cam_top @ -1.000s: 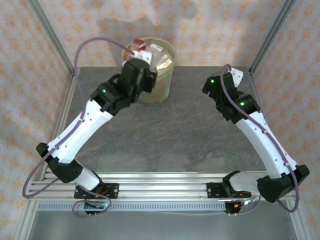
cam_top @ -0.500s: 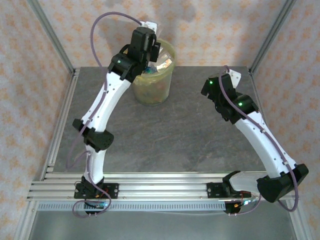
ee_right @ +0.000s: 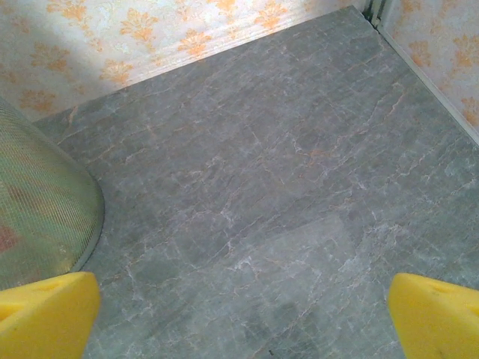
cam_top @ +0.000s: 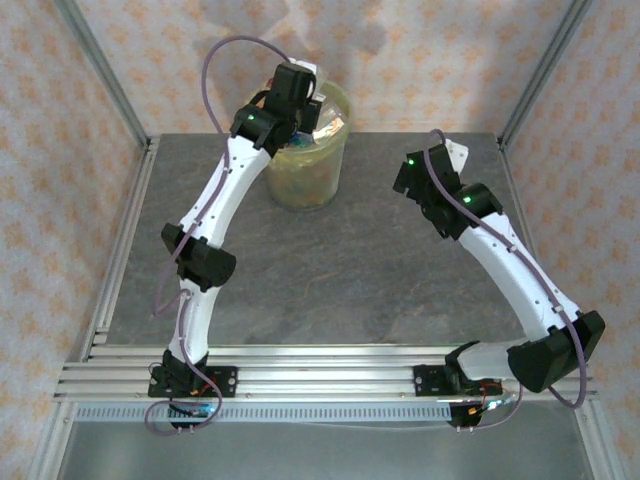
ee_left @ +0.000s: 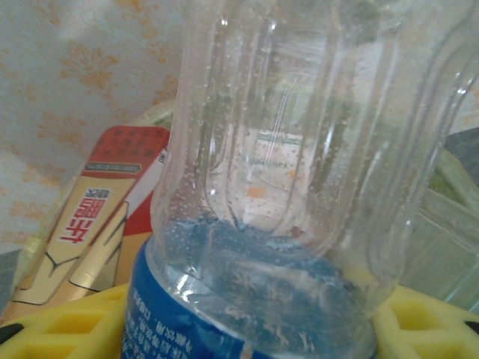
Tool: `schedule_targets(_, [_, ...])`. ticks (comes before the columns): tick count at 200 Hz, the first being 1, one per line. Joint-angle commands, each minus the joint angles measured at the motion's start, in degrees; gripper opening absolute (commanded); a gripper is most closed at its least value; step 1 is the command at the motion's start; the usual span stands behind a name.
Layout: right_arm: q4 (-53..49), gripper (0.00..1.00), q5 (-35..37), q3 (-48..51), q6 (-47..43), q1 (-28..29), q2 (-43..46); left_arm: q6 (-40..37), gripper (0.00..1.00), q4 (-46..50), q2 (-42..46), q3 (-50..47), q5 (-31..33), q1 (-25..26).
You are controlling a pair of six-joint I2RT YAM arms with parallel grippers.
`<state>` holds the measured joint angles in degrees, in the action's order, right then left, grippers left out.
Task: Put the plastic bottles in the bin
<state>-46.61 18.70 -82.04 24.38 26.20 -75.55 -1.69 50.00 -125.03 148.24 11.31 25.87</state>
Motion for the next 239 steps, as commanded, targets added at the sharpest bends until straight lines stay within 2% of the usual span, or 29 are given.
schedule_targets(1, [0.26,0.99,-0.32,-2.31,-0.87,-0.09,-0.70,0.39,0.67,1.83,-0.46,2.25,-0.63,-0.12])
schedule_targets(24, [0.27,0.99,-0.59,-2.66,-1.02,-0.09,-0.93,0.79,0.77,1.73,-0.57,2.31,-1.10,-0.16])
schedule_targets(109, [0.80,0.99,-2.25,-2.88,-1.41,-0.09,-1.72,3.82,0.82,-2.63,-0.56,2.79,-1.14,-0.12])
schedule_targets(149, [0.75,0.99,-2.92,-3.31,-1.62,-0.09,-2.41,4.81,0.73,-5.03,-0.87,2.80,0.44,-0.20])
schedule_targets(178, [0.66,0.99,-2.93,-3.42,-1.50,-0.09,-2.78,3.93,0.54,-5.34,-0.80,2.95,0.38,-0.29])
schedule_targets(202, [0.50,0.99,-3.00,-3.74,-1.41,-0.09,-2.97,2.98,0.44,-6.41,-1.00,3.06,-0.04,-0.38])
schedule_targets(239, [-0.22,0.99,-3.35,-4.47,-1.36,-0.09,-3.07,2.32,0.42,-9.98,-2.68,4.11,-2.04,-1.06])
